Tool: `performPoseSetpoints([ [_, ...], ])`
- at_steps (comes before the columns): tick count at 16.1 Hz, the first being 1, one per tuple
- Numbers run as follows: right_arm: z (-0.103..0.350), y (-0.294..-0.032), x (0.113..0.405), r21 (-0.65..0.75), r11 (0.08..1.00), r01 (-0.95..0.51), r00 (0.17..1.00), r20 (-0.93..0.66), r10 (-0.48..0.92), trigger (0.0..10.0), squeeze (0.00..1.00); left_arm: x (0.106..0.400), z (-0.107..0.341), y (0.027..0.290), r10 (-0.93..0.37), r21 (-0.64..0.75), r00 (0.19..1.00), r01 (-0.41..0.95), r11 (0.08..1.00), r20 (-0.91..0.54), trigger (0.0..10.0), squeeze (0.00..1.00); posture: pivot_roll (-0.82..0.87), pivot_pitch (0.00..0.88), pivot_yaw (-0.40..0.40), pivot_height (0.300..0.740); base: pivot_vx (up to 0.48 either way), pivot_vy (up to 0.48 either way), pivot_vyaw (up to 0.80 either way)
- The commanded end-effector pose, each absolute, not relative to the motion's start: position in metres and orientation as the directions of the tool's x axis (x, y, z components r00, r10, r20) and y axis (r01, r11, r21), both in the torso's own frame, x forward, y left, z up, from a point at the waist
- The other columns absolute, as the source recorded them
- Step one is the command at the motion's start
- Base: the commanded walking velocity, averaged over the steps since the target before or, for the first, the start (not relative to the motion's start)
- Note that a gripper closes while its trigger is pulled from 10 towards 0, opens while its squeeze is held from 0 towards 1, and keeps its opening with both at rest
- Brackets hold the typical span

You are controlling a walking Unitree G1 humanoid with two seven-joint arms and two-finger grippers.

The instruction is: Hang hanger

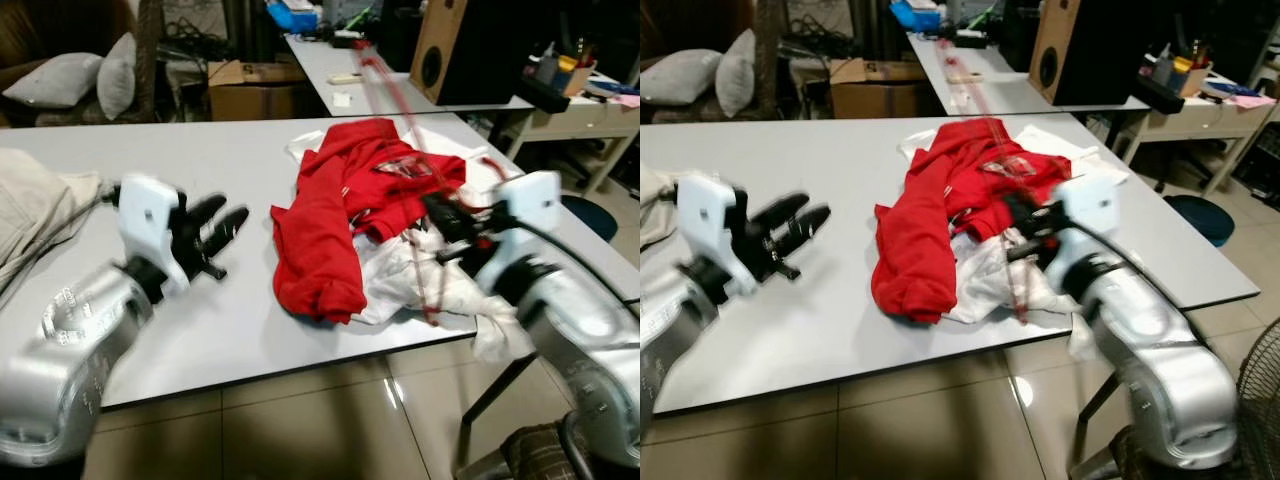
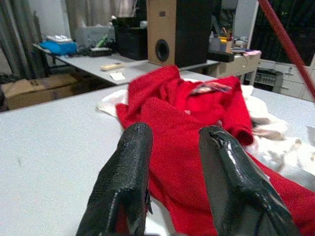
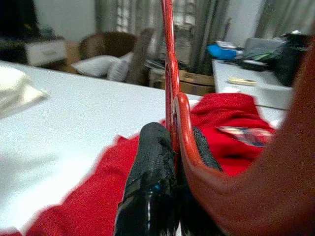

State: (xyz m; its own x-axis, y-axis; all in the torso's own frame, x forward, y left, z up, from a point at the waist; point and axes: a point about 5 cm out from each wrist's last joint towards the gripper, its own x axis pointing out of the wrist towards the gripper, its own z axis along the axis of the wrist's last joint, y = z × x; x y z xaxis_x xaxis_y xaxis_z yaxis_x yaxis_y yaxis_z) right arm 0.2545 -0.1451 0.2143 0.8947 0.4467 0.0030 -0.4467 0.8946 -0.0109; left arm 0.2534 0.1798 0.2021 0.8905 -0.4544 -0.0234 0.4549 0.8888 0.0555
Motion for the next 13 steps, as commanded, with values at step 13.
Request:
performPoseSetpoints([
  [13,0.192,-0.142,0.245,-0.012,0.947,-0.322,0.944,-0.080,0.320,10.0,0.00,0.252,0.193,0.176,-0.232,0.000,0.972,0.232,0.973,-0.040,10.0,0.00,0.08,0.034,-0.028,0.740,0.000,0.402,0.00],
])
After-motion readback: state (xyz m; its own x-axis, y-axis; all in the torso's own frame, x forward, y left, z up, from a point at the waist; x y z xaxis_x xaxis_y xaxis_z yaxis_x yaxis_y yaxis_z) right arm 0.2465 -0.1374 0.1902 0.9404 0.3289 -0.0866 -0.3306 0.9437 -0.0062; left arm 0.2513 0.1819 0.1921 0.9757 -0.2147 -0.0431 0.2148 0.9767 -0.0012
